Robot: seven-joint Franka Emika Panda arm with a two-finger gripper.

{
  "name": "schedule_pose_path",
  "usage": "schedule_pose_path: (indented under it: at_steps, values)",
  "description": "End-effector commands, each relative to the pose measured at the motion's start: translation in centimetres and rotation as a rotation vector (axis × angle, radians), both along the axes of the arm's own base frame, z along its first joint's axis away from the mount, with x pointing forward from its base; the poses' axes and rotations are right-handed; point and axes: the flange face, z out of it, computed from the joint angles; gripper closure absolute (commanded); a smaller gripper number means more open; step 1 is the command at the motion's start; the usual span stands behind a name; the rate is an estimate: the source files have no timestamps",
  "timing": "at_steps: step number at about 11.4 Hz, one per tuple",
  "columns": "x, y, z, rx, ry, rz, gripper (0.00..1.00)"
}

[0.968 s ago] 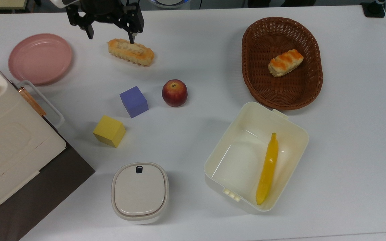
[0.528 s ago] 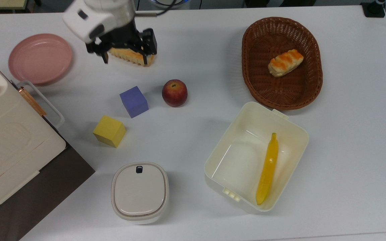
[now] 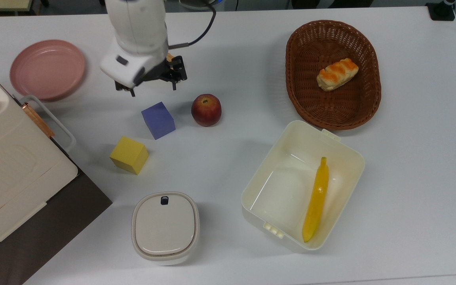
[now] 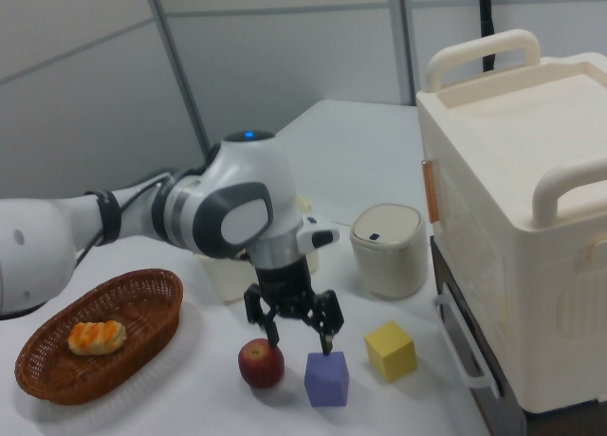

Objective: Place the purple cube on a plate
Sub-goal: 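Close the gripper on the purple cube and lift it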

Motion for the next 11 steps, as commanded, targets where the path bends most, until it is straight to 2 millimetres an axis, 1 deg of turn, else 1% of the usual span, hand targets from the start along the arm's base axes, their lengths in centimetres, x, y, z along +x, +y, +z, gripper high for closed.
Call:
schedule_pose_path:
  at_steps: [1, 2, 5, 8, 10, 11]
  values:
    - [-0.3, 0.3, -4.1, 0.000, 0.056, 0.124, 0.00]
    - [0.2, 0.3, -5.3, -0.001, 0.049, 0.145, 0.00]
    - [1.4, 0.4, -8.0, -0.001, 0.021, 0.157, 0.00]
    - [2.0, 0.5, -9.7, 0.000, -0.001, 0.159, 0.00]
    - [2.3, 0.3, -9.7, -0.001, -0.027, 0.149, 0.42]
    - [2.3, -0.1, -9.4, 0.000, -0.029, 0.143, 0.52]
